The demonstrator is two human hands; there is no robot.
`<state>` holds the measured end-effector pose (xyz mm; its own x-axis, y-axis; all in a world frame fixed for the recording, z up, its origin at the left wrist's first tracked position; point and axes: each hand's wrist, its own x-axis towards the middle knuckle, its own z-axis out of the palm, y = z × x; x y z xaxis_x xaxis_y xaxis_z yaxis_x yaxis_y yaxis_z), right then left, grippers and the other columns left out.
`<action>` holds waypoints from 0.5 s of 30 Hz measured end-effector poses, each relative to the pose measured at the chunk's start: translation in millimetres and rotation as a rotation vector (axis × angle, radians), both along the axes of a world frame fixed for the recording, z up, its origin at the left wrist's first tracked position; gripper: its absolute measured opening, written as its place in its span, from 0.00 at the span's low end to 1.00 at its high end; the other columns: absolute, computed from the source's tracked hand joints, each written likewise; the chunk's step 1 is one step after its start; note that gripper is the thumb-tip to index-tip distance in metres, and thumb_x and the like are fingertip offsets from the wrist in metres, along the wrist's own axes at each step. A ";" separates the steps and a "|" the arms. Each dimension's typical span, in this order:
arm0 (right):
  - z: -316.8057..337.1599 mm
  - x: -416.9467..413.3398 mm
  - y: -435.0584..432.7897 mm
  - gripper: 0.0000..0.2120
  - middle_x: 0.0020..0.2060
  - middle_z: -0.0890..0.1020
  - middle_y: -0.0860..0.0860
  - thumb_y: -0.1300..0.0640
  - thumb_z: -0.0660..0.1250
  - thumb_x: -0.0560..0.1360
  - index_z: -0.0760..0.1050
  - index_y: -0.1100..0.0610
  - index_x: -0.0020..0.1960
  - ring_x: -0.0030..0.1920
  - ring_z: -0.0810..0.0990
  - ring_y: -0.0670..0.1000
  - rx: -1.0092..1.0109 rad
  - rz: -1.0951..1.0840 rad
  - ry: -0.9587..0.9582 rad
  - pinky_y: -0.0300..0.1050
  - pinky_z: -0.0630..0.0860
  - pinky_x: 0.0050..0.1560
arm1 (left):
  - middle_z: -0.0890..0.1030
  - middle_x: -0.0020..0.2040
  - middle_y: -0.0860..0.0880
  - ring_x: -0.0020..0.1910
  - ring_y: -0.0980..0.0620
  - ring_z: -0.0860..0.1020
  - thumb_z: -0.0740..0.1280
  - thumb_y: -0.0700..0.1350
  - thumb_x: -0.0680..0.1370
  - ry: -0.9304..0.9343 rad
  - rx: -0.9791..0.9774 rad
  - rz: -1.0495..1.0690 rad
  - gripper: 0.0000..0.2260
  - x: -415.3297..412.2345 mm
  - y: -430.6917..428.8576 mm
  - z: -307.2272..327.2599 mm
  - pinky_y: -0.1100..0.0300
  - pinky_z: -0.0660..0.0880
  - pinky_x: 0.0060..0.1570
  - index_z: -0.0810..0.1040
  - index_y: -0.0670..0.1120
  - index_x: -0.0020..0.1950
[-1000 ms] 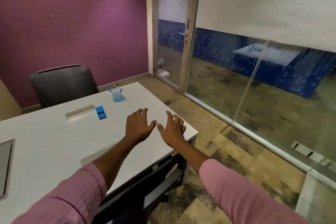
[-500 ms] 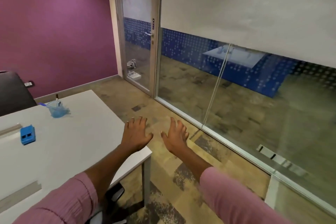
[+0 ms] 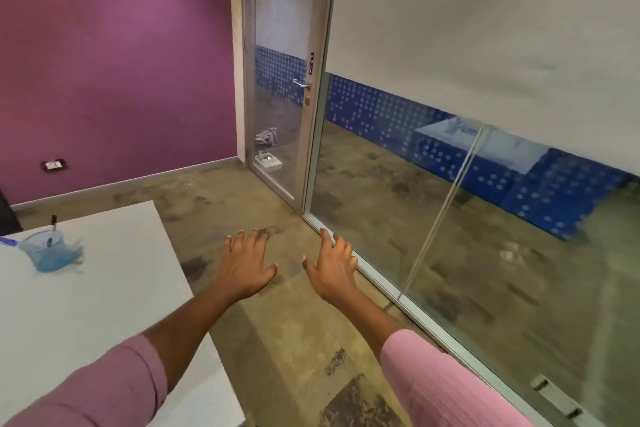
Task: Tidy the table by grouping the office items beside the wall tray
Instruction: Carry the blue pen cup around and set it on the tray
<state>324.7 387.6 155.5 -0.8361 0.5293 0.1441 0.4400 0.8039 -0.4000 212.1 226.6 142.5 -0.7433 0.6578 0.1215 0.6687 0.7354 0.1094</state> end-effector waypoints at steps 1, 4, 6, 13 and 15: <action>2.1 -15.4 10.2 0.36 0.74 0.60 0.59 0.39 0.59 0.76 0.50 0.52 0.77 0.73 0.59 0.63 0.011 0.016 -0.001 0.64 0.61 0.69 | 0.58 0.77 0.43 0.75 0.39 0.56 0.57 0.62 0.76 -0.006 0.001 0.020 0.34 -12.5 9.1 0.9 0.41 0.53 0.73 0.55 0.47 0.76; 2.7 -61.8 39.1 0.39 0.75 0.58 0.60 0.38 0.60 0.75 0.47 0.52 0.78 0.74 0.57 0.64 0.114 0.110 -0.007 0.63 0.60 0.69 | 0.54 0.78 0.41 0.76 0.39 0.54 0.58 0.63 0.76 0.006 0.015 0.077 0.36 -50.4 33.5 1.6 0.42 0.53 0.73 0.52 0.46 0.77; 0.0 -95.5 57.9 0.40 0.76 0.56 0.61 0.37 0.59 0.75 0.44 0.51 0.78 0.75 0.55 0.65 0.164 0.182 -0.021 0.64 0.59 0.69 | 0.52 0.79 0.40 0.76 0.38 0.53 0.58 0.63 0.76 0.018 0.019 0.129 0.37 -78.1 49.2 0.9 0.41 0.53 0.74 0.50 0.46 0.78; -5.2 -240.9 123.2 0.39 0.76 0.55 0.62 0.37 0.57 0.75 0.43 0.50 0.78 0.75 0.54 0.66 0.209 0.449 -0.033 0.65 0.59 0.68 | 0.51 0.79 0.41 0.77 0.38 0.52 0.56 0.65 0.75 0.017 0.006 0.381 0.38 -185.3 96.4 -7.7 0.41 0.51 0.74 0.47 0.47 0.78; -3.2 -284.5 131.4 0.39 0.76 0.55 0.62 0.38 0.58 0.75 0.44 0.50 0.77 0.74 0.54 0.66 0.209 0.524 -0.023 0.65 0.59 0.68 | 0.52 0.79 0.41 0.76 0.39 0.54 0.56 0.66 0.75 0.020 0.026 0.465 0.38 -214.2 100.7 -5.6 0.41 0.52 0.74 0.48 0.47 0.78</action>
